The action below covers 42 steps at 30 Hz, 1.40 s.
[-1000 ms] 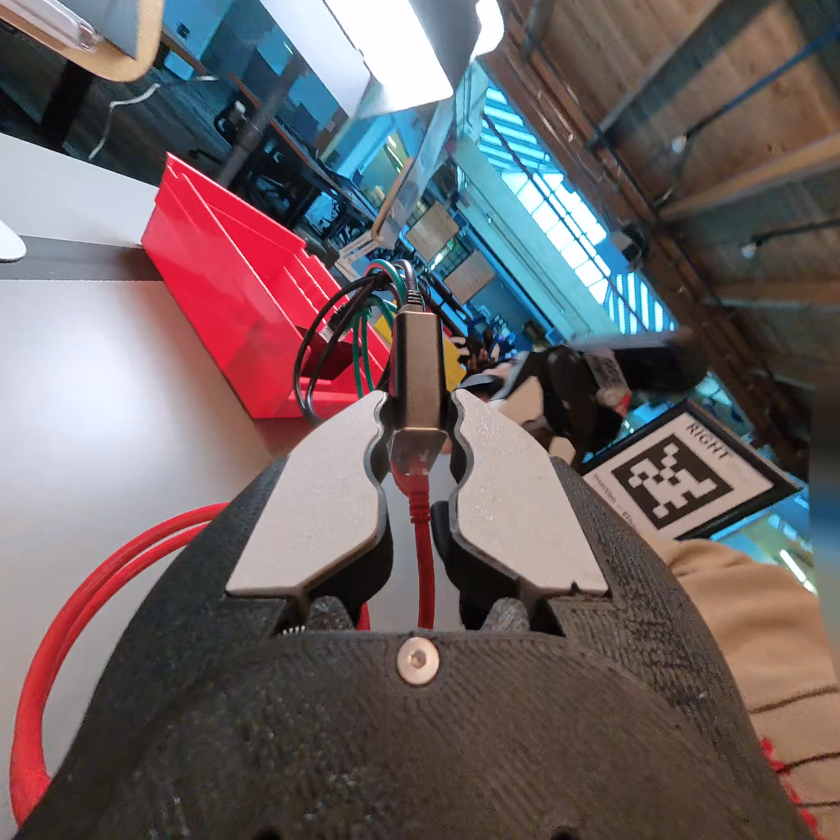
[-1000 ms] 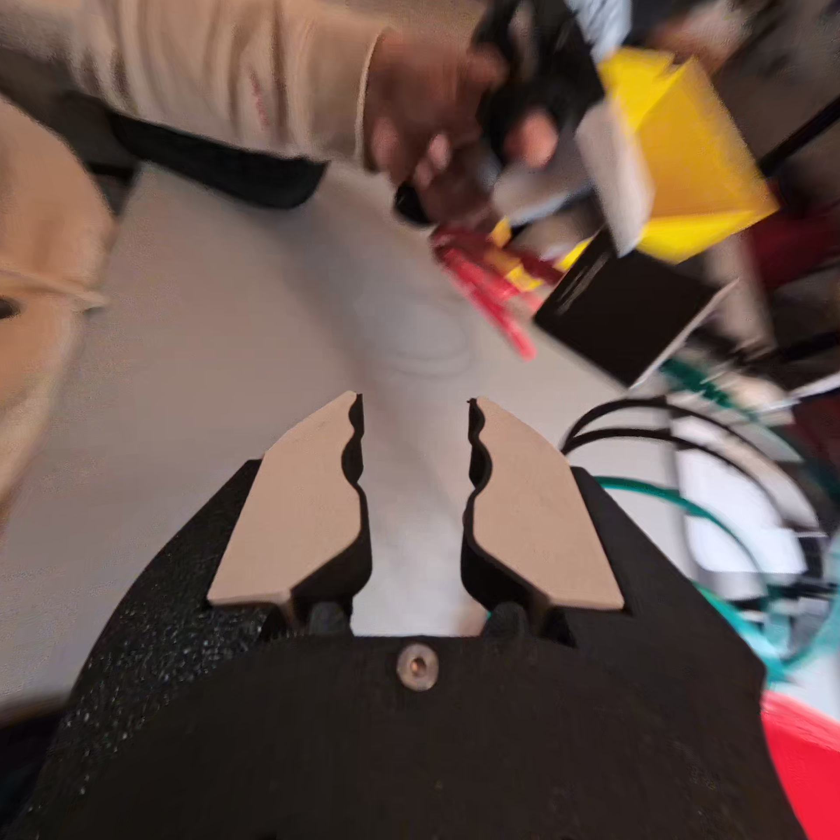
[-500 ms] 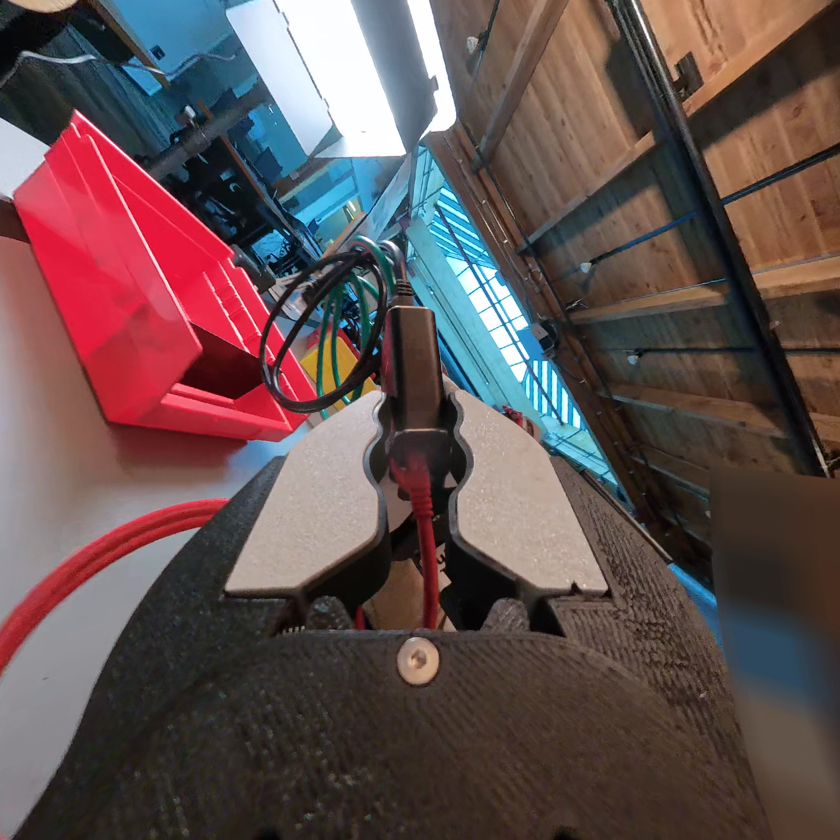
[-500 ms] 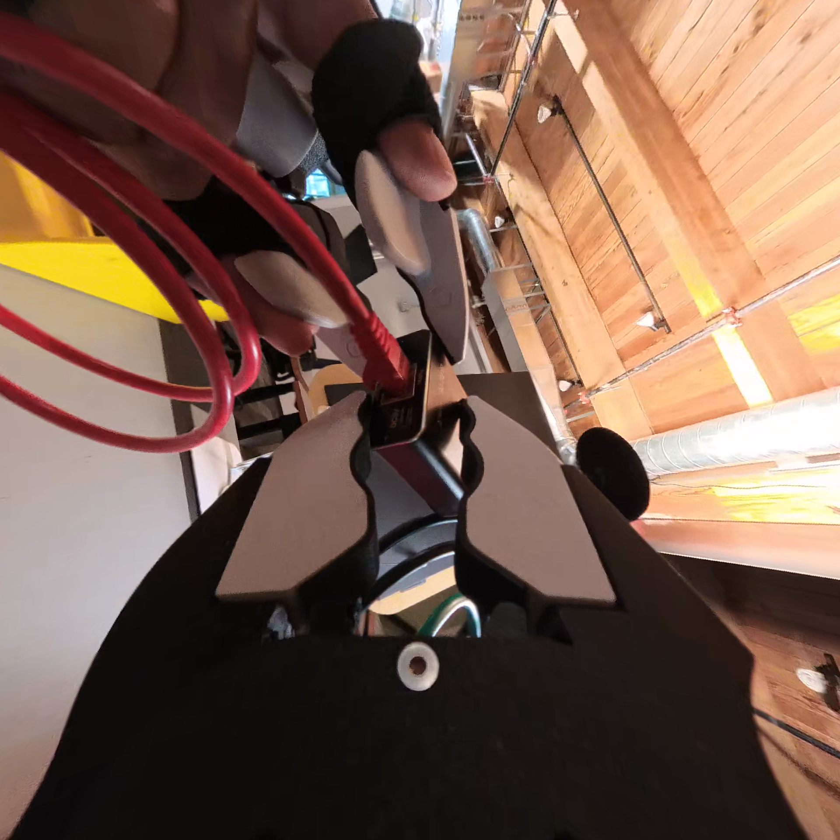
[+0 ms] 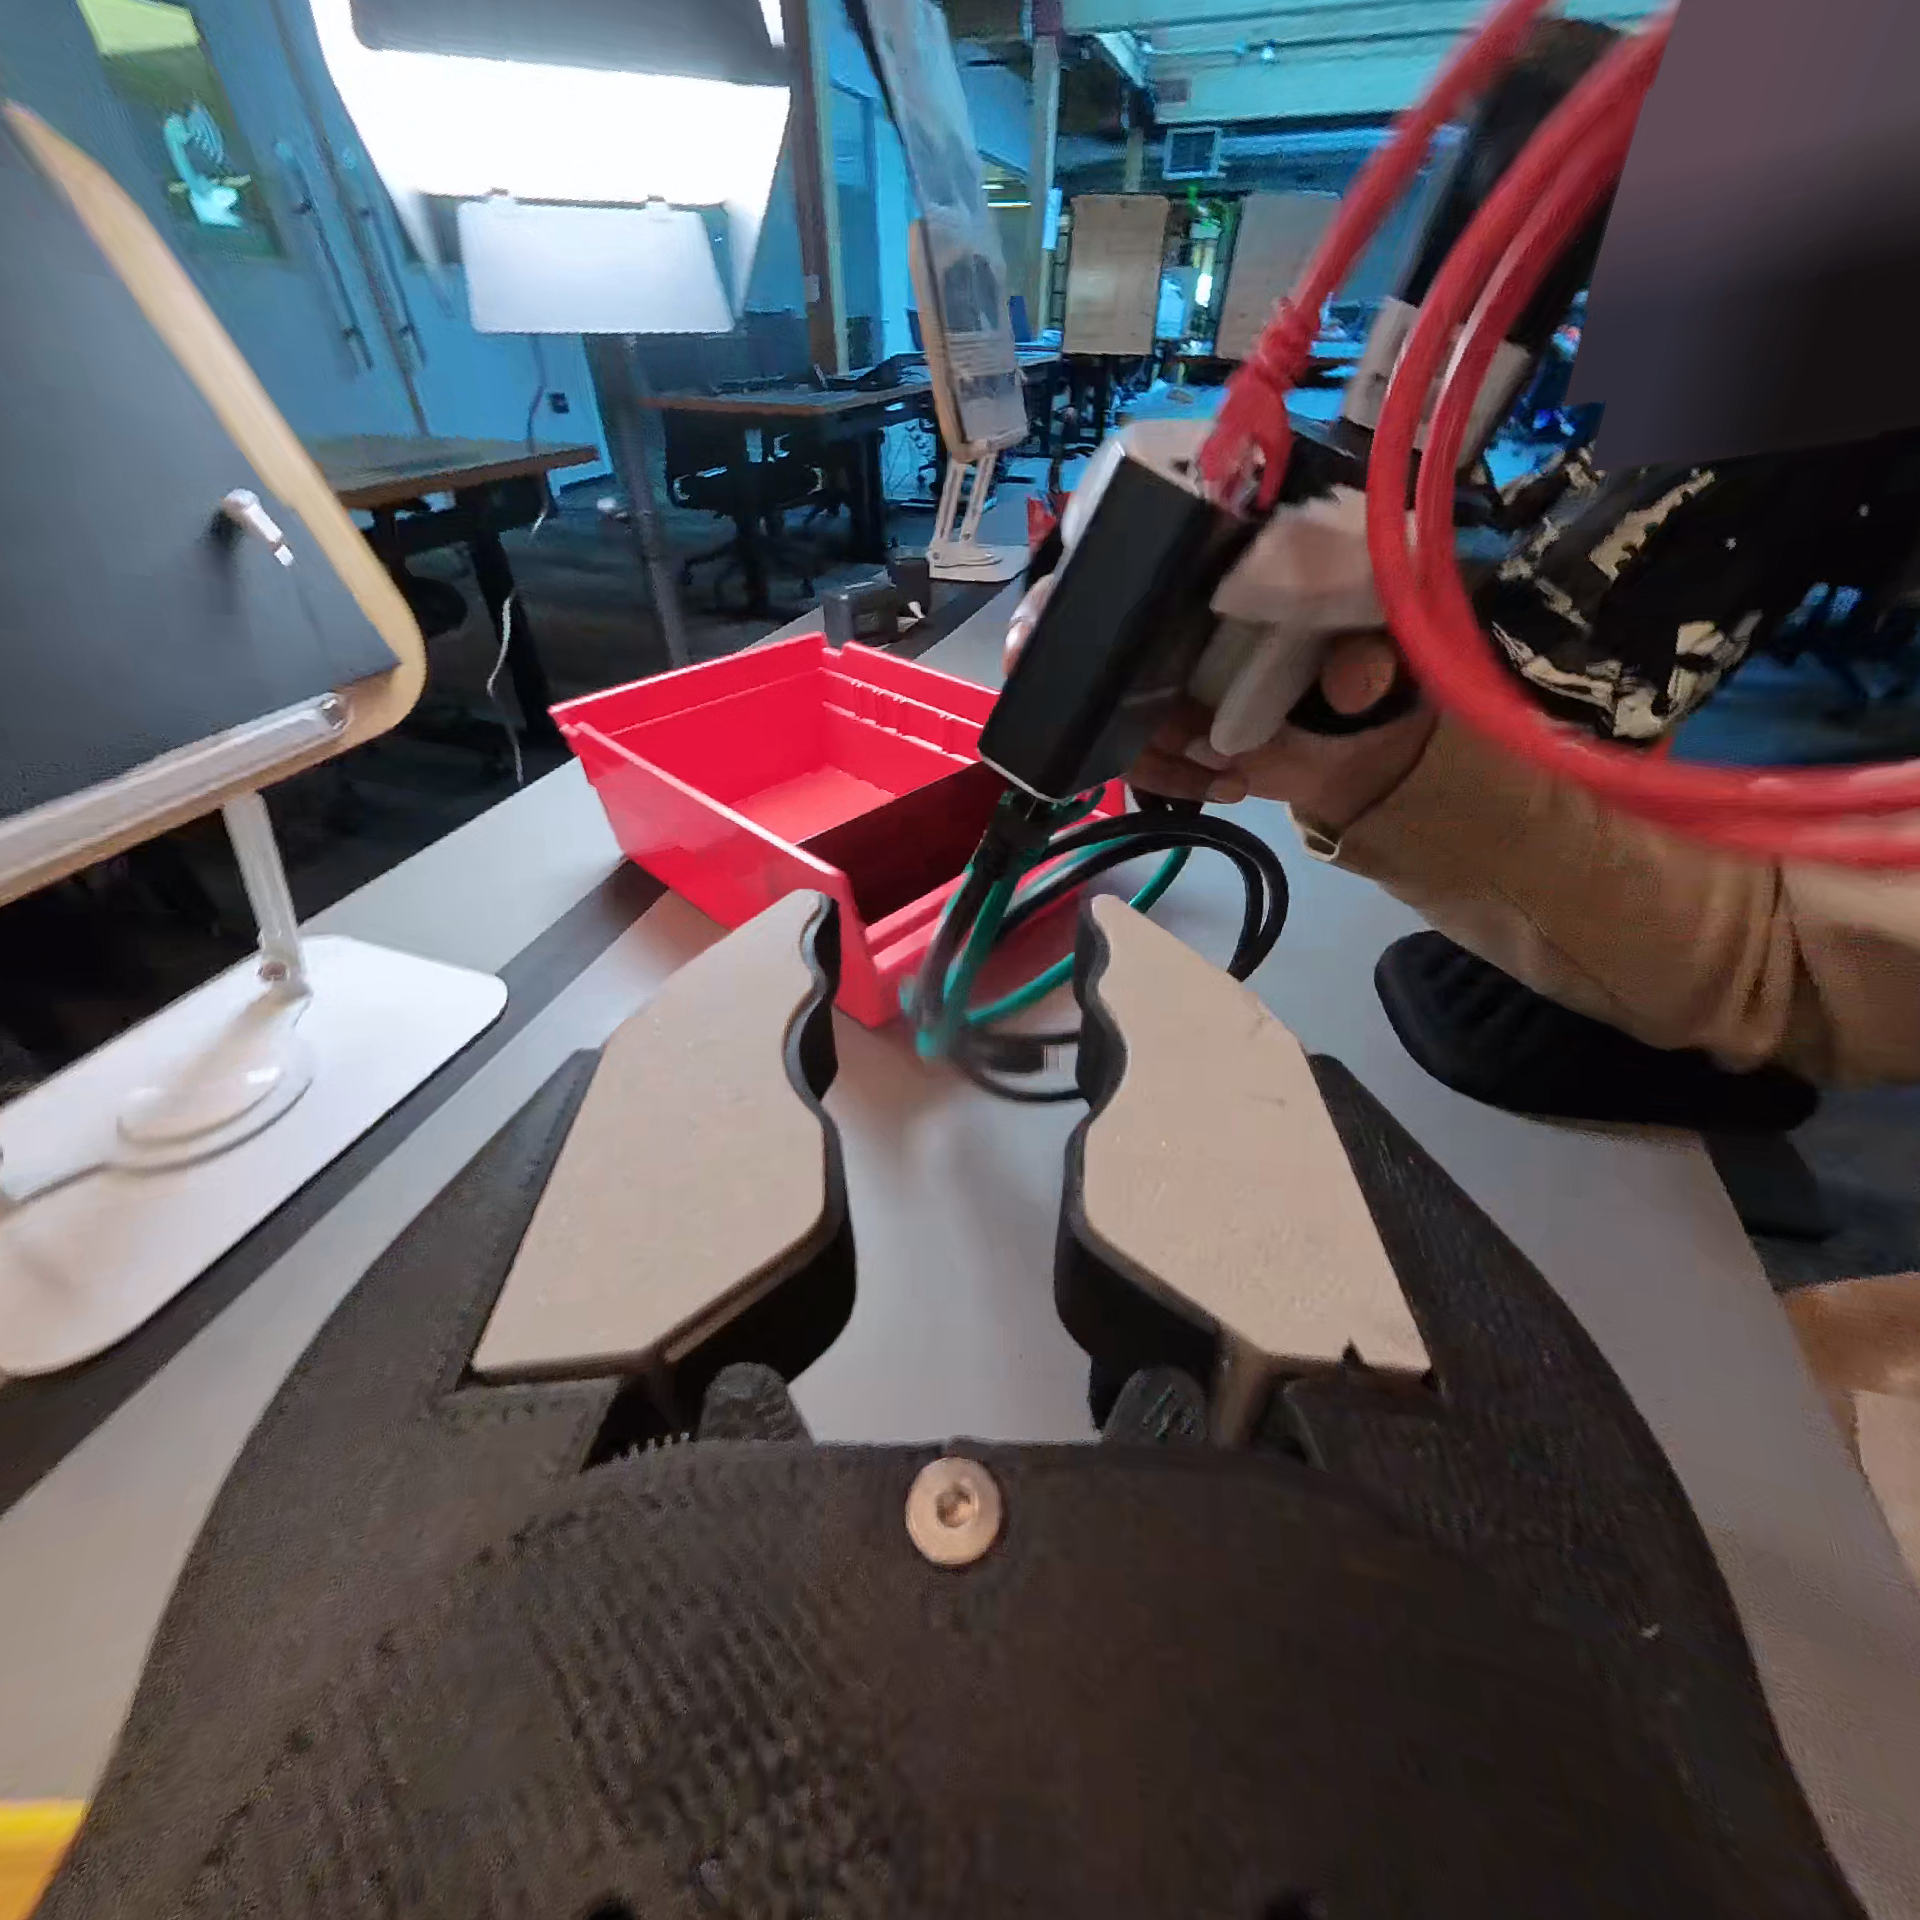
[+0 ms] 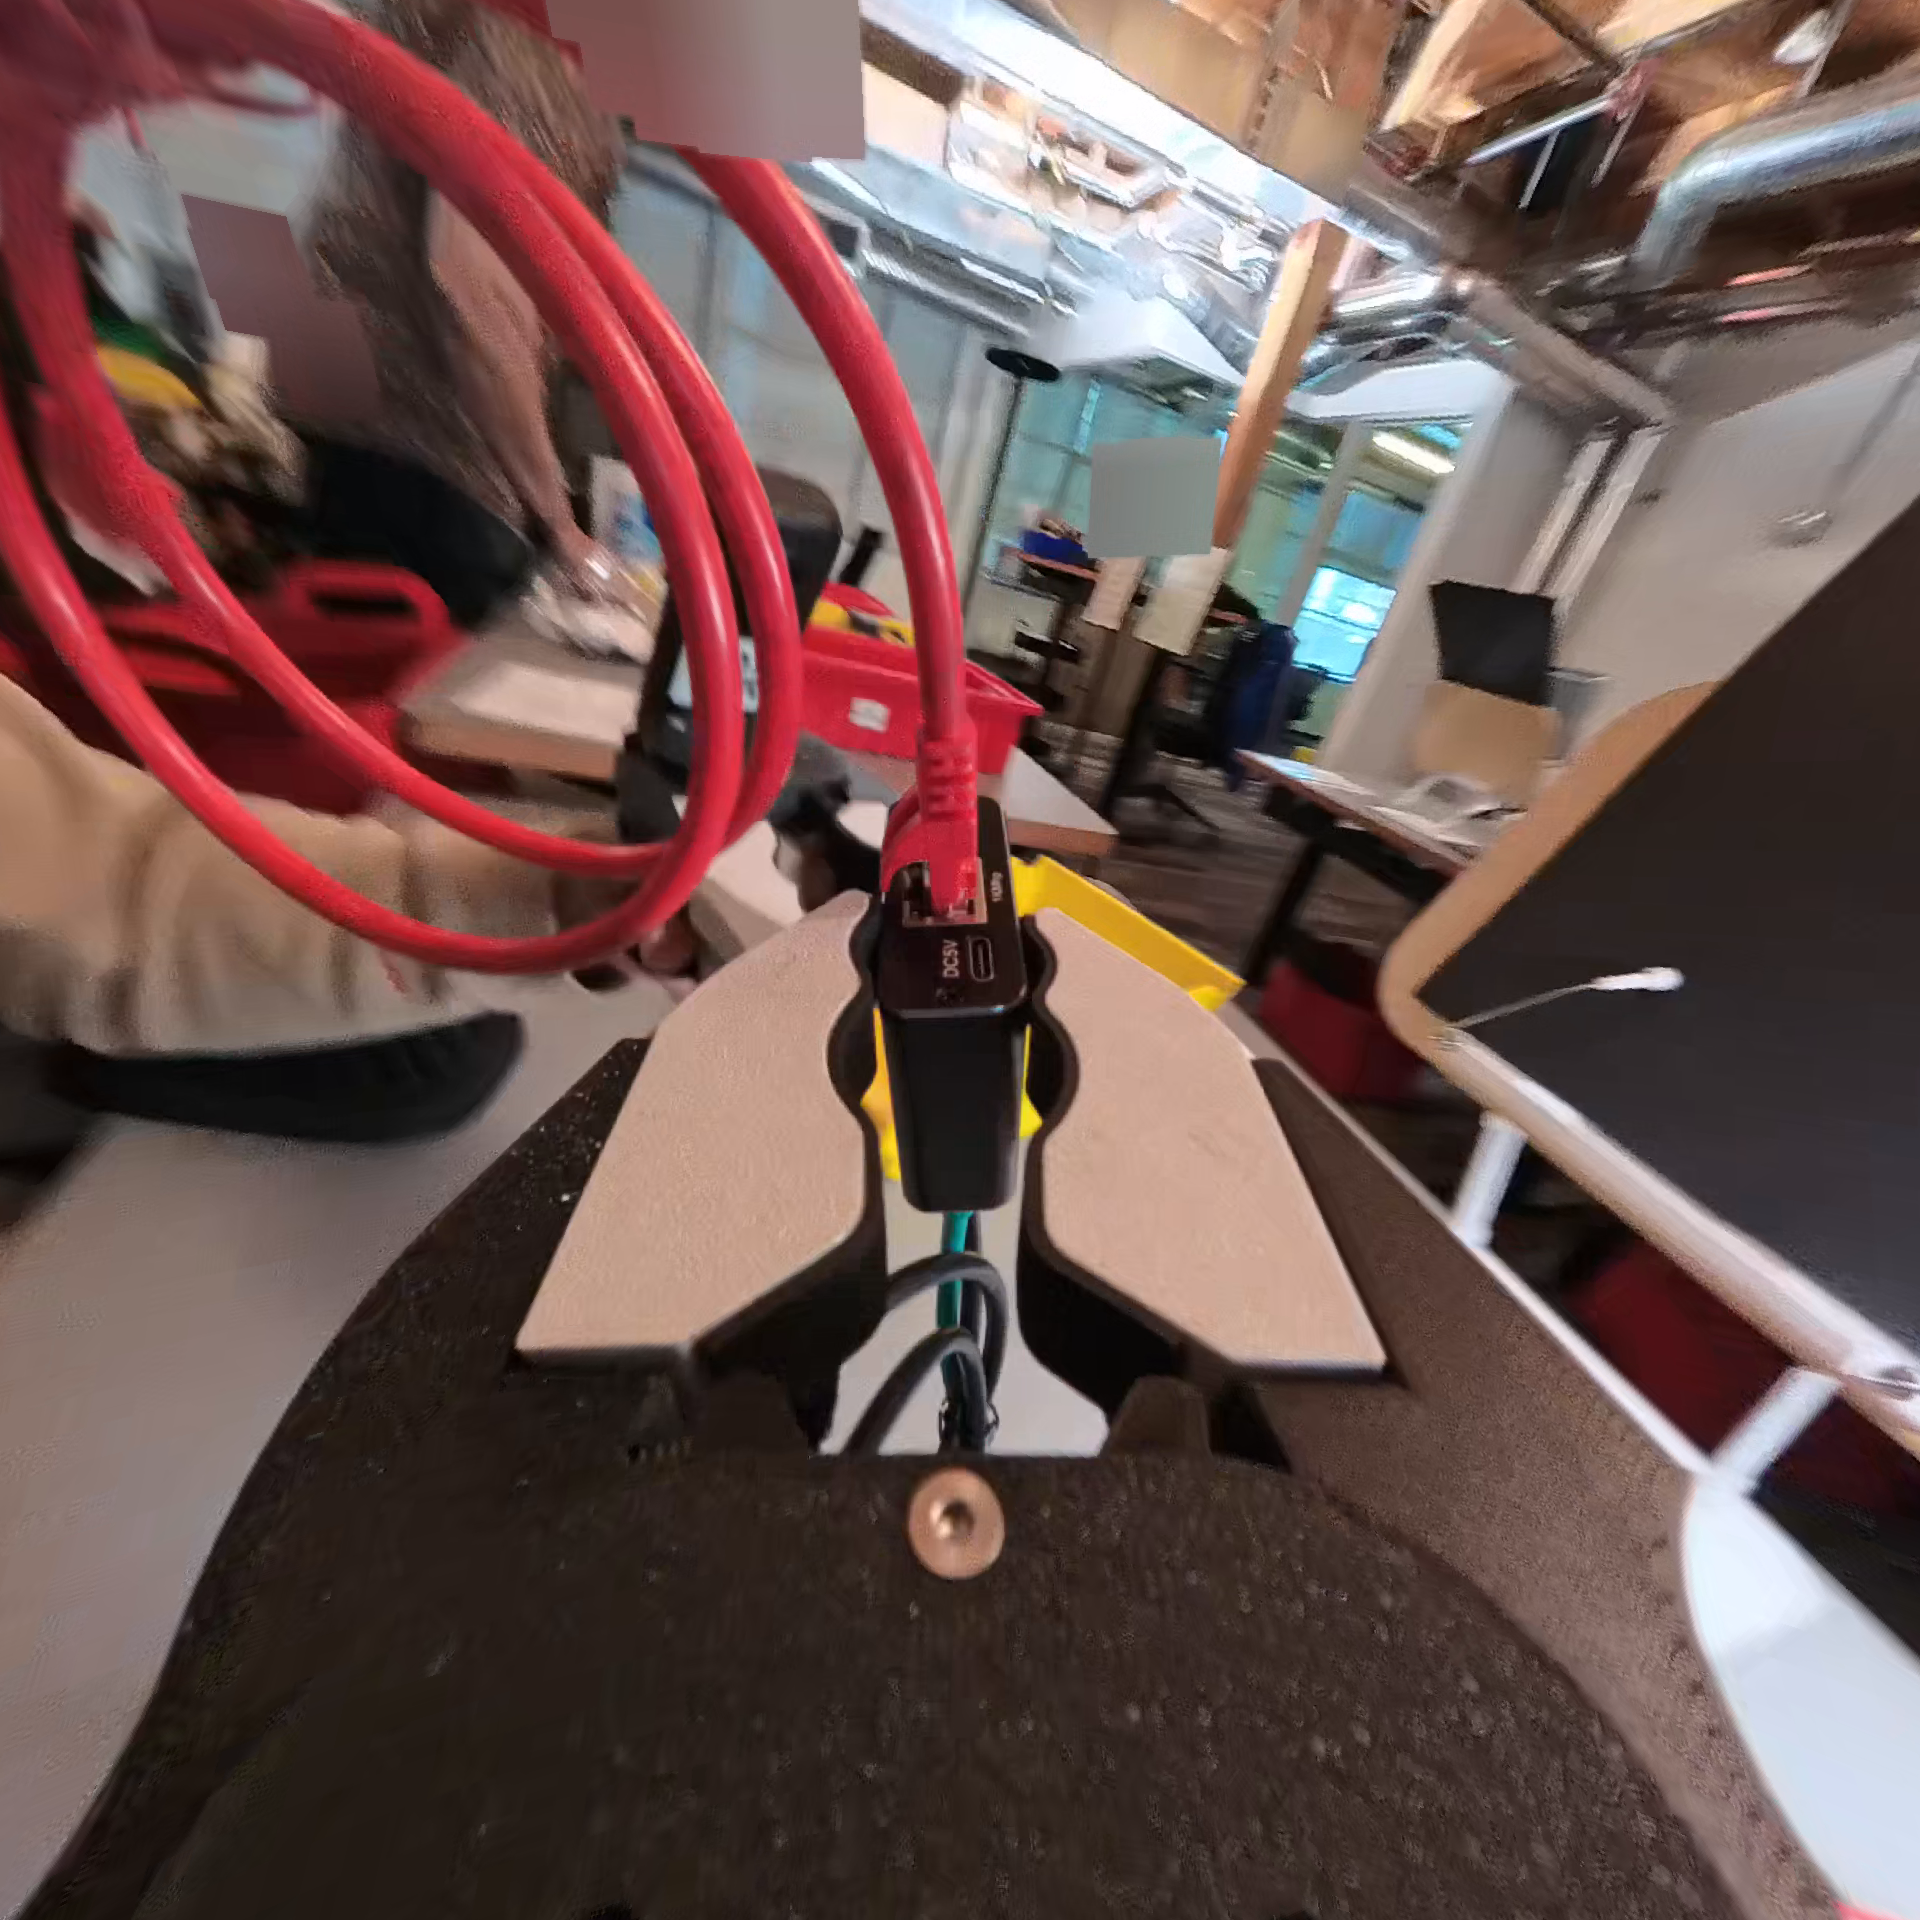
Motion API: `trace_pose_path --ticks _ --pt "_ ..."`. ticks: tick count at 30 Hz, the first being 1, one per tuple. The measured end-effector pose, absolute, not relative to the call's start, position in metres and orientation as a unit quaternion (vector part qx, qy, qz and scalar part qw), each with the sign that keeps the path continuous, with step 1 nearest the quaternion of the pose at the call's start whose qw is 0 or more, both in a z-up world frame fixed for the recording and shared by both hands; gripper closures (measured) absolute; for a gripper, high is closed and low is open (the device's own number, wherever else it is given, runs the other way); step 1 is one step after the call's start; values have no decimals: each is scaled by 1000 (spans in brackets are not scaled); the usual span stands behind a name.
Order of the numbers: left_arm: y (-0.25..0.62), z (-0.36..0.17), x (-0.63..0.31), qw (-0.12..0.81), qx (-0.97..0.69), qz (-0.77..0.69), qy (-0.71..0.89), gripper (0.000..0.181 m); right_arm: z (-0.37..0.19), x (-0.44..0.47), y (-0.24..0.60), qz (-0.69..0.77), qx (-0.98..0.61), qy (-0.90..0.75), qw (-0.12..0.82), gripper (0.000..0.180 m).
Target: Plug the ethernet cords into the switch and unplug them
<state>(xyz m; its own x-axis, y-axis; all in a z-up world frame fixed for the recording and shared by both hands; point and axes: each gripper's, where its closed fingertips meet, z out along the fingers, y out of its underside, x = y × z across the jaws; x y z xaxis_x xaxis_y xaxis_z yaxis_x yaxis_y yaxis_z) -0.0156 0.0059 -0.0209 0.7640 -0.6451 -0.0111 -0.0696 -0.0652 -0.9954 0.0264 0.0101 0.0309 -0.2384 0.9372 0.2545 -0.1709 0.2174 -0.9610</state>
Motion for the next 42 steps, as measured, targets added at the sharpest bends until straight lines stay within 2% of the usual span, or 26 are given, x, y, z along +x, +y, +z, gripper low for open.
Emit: trace_pose_path --ticks 4,5,6,11,14,17,19,21,22,24,29,33,37,42 --pt "-4 -19 19 630 -669 -251 304 130 28 23 -10 621 -350 -572 406 156" --pt "-5 -20 23 628 -668 -249 311 135 26 21 -13 640 -355 -567 378 156" --pt "-7 -22 25 627 -666 -242 323 151 23 19 -13 648 -363 -564 361 156" --pt "-10 -38 15 564 -710 -266 326 157 1 23 0 558 -394 -632 366 147" --pt "-11 -42 19 548 -717 -280 327 157 -17 28 -4 502 -410 -684 335 132" --pt "-12 -44 26 539 -717 -290 335 157 -23 27 -3 470 -417 -699 343 150" --pt "-14 -41 29 543 -711 -298 332 157 -17 32 -6 484 -420 -702 310 155" --pt "-13 -30 26 565 -700 -302 315 159 -1 35 -1 466 -425 -707 319 156" --pt "-12 -22 19 587 -689 -293 307 149 13 38 4 460 -427 -706 328 156" --pt "-9 -8 0 624 -679 -263 284 141 45 46 17 449 -435 -701 343 156" --pt "-6 8 -37 659 -676 -231 236 138 123 64 76 384 -479 -683 396 156" --pt "-5 10 -44 664 -676 -231 222 138 158 78 144 329 -524 -652 437 156" --pt "-4 9 -46 666 -677 -219 225 139 147 88 204 333 -559 -609 454 155" --pt "-4 6 -49 660 -683 -217 225 141 69 99 265 319 -612 -568 448 155"
